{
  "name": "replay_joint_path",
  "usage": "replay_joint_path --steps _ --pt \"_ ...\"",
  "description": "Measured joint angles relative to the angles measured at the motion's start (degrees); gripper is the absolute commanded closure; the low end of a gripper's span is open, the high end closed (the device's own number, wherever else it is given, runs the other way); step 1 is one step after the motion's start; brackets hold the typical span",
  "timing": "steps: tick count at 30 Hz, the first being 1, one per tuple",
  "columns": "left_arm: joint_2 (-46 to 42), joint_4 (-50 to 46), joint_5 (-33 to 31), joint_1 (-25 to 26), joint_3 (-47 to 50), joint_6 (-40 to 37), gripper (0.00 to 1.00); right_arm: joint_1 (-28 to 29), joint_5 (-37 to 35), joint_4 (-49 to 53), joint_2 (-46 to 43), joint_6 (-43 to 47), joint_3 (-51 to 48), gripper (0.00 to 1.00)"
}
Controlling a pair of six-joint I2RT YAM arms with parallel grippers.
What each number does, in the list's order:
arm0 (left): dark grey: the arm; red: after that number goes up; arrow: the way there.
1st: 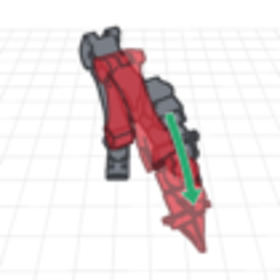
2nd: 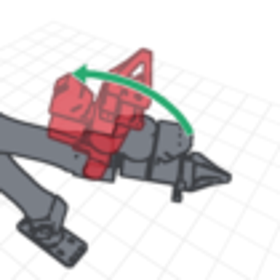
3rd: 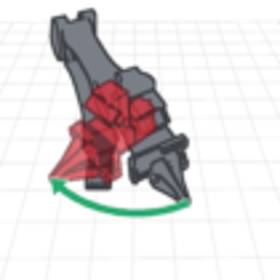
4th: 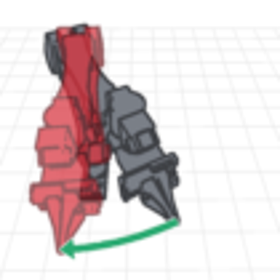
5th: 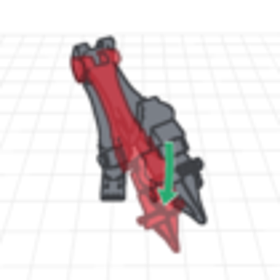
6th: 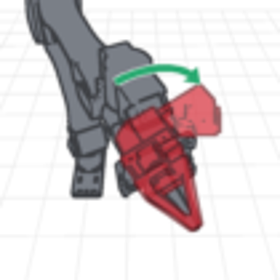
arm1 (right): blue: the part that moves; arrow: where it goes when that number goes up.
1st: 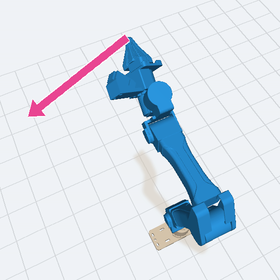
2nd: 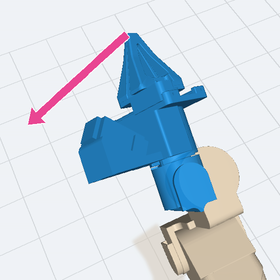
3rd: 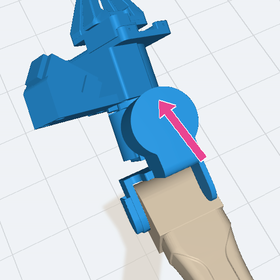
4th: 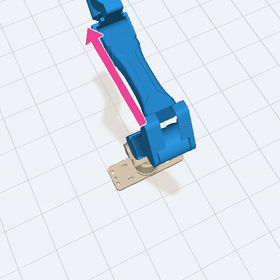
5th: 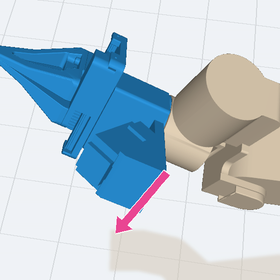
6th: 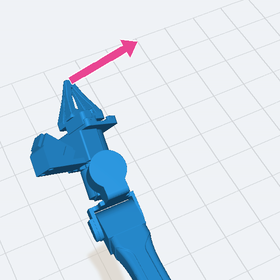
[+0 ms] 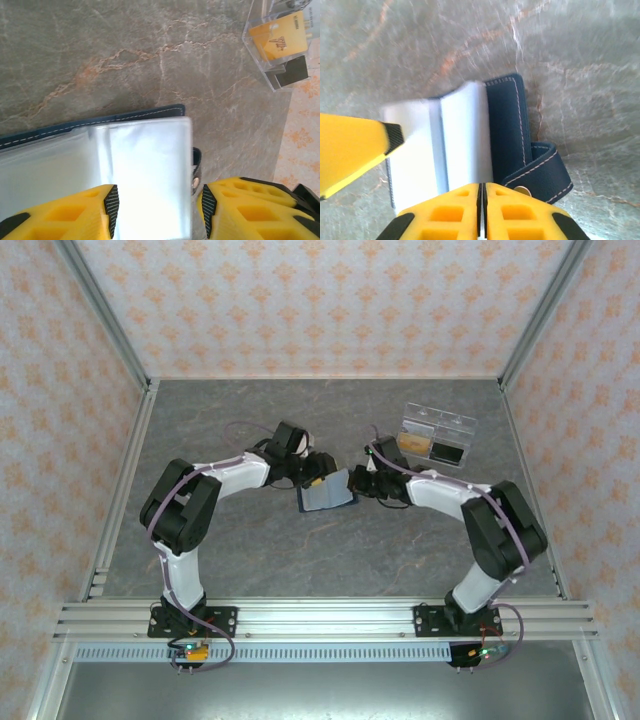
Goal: Take the credit cards out of the card holder
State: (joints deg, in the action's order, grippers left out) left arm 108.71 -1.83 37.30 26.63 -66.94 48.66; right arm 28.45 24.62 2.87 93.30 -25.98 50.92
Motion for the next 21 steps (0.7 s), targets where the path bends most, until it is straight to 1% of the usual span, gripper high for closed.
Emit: replay_joint_path --steps 3,5,10,12,14,17,21 --pt "0.44 0.07 0.07 0.0 -1.66 0.52 0.59 0.0 -1.36 -1.84 -2.56 0.02 -1.25 0.83" --pt "1.22 0.24 0.17 0.0 -2.67 0.68 0.63 0.0 -0.68 -2.64 -3.17 0.31 -1.64 0.84" --pt "1.75 -1.53 -1.25 -0.02 -2.86 0.74 0.64 0.55 3.26 -2.93 0.28 0.7 0.07 0.84" --pt "1.73 -2.8 -2.69 -0.13 -2.89 0.57 0.61 1.2 3.98 -2.43 2.97 0.7 1.66 0.82" --pt "1.55 -4.68 -4.48 -0.46 -2.8 0.39 0.56 1.7 4.39 -1.31 5.55 0.74 3.32 0.76" --pt "0.22 -6.43 -6.93 -1.27 -1.29 0.44 0.48 1.9 5.07 -0.02 8.28 0.7 4.85 0.71" --pt "-2.4 -8.94 -9.33 -1.9 1.16 0.59 0.44 1.9 5.11 2.21 10.05 0.61 6.12 0.65"
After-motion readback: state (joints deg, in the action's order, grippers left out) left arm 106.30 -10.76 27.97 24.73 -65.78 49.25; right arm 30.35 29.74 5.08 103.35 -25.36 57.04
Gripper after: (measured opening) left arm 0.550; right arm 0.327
